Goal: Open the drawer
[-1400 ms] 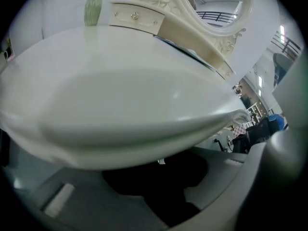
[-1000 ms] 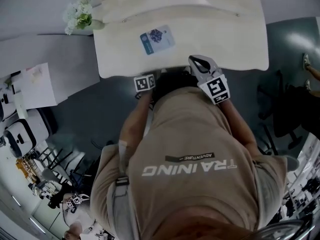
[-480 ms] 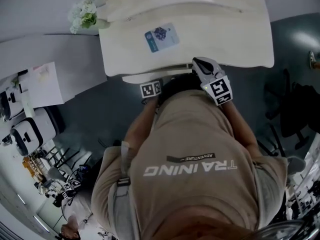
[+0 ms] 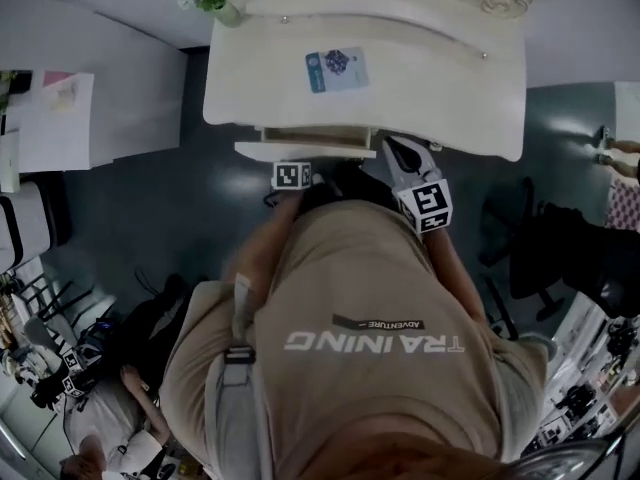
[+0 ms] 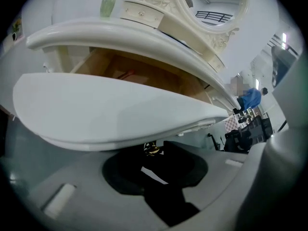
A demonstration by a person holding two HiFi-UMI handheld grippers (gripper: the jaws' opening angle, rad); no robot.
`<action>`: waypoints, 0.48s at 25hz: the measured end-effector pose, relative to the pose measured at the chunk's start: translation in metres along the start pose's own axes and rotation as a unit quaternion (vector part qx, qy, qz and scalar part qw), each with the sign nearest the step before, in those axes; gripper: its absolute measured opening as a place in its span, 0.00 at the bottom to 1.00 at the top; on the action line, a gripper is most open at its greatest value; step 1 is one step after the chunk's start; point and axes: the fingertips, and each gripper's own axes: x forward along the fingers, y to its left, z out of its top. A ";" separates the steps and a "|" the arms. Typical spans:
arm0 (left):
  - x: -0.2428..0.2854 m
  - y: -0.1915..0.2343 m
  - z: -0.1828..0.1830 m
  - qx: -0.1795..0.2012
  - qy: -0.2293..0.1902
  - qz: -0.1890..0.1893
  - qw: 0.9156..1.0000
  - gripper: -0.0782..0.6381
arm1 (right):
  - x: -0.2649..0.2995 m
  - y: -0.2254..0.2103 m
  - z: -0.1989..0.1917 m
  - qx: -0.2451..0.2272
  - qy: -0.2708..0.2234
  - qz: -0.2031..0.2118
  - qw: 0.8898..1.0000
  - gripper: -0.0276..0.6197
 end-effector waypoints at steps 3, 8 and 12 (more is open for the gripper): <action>-0.006 0.003 -0.014 0.006 -0.006 -0.006 1.000 0.30 | -0.013 0.021 0.002 -0.010 0.000 -0.012 1.000 0.05; -0.010 0.004 -0.018 0.019 -0.033 -0.035 0.999 0.30 | -0.023 0.043 -0.015 -0.001 0.017 -0.040 0.999 0.05; -0.013 0.001 -0.039 0.022 -0.025 -0.042 0.999 0.30 | -0.040 0.062 -0.033 0.012 0.024 -0.047 0.999 0.05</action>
